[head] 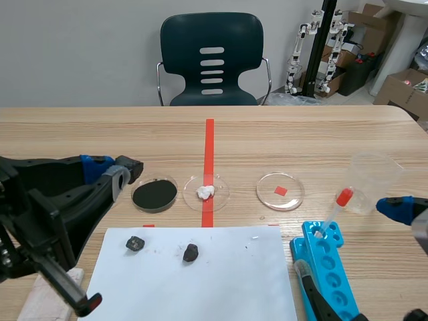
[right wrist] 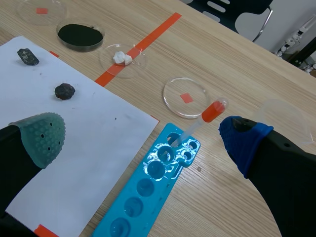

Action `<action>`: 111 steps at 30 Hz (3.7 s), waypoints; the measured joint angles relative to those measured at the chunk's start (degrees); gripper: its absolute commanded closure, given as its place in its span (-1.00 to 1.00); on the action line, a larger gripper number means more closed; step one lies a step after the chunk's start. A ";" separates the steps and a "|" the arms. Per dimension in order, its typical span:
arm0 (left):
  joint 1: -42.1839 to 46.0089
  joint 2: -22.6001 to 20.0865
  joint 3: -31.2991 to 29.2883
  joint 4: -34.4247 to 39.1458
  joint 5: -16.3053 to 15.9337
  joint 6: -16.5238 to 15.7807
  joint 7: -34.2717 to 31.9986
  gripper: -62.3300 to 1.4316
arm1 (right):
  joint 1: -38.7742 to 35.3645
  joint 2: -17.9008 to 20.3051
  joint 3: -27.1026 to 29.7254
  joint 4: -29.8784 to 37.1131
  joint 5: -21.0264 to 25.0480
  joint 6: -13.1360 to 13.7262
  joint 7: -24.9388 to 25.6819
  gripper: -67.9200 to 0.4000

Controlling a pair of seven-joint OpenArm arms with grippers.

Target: Pick up the right mineral with the left hand

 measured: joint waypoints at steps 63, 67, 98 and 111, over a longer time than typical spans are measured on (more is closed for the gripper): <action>4.17 4.68 -1.62 0.00 0.00 0.00 -0.35 0.64 | 0.00 -0.02 0.00 0.00 0.00 -0.02 0.00 -1.00; 4.17 4.68 -1.62 0.00 0.00 0.00 -0.35 0.64 | 0.00 -0.02 0.00 0.00 0.00 -0.02 0.00 -1.00; 4.17 4.68 -1.62 0.00 0.00 0.00 -0.35 0.64 | 0.00 -0.02 0.00 0.00 0.00 -0.02 0.00 -1.00; 4.17 4.68 -1.62 0.00 0.00 0.00 1.38 0.64 | 0.00 -0.02 0.00 0.00 0.00 -0.02 0.00 -1.00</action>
